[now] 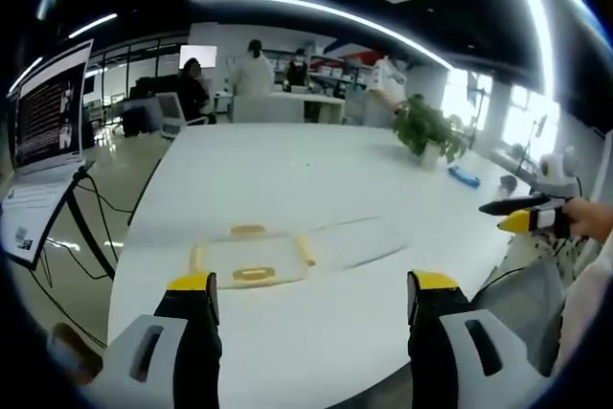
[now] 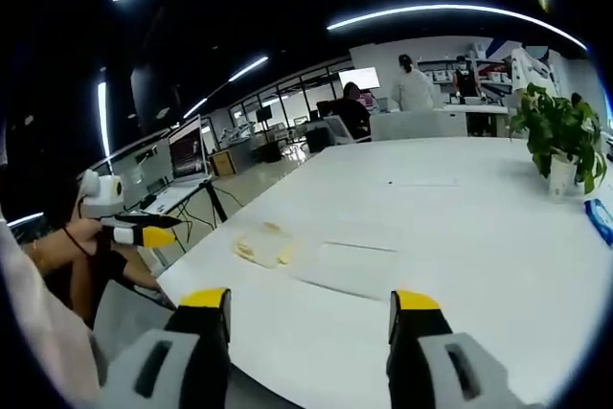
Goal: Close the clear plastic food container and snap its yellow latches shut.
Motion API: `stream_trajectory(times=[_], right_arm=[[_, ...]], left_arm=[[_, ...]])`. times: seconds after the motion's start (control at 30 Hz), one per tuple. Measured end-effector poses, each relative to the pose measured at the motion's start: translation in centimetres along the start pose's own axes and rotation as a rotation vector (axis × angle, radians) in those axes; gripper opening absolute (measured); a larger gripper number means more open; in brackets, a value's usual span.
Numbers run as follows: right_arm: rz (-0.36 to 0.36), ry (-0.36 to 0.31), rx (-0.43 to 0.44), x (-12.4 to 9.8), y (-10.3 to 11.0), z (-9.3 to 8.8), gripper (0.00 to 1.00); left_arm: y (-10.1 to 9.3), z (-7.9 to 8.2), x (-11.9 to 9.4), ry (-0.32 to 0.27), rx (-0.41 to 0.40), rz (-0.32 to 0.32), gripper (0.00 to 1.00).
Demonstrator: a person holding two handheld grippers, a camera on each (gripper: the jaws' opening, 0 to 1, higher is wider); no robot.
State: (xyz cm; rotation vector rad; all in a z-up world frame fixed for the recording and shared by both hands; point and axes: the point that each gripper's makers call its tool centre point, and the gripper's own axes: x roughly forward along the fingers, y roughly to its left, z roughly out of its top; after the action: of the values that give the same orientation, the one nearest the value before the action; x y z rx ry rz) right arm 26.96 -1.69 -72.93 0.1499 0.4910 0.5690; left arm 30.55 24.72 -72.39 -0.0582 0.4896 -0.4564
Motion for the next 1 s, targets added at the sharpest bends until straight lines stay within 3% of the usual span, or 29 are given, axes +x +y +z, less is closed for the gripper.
stream_trajectory(times=[1.0], right_arm=[[0.005,0.032,-0.010,0.64,-0.10,-0.32,0.66]], left_arm=[[-0.41,-0.61,0.74,0.036,-0.002,-0.022,0.80]])
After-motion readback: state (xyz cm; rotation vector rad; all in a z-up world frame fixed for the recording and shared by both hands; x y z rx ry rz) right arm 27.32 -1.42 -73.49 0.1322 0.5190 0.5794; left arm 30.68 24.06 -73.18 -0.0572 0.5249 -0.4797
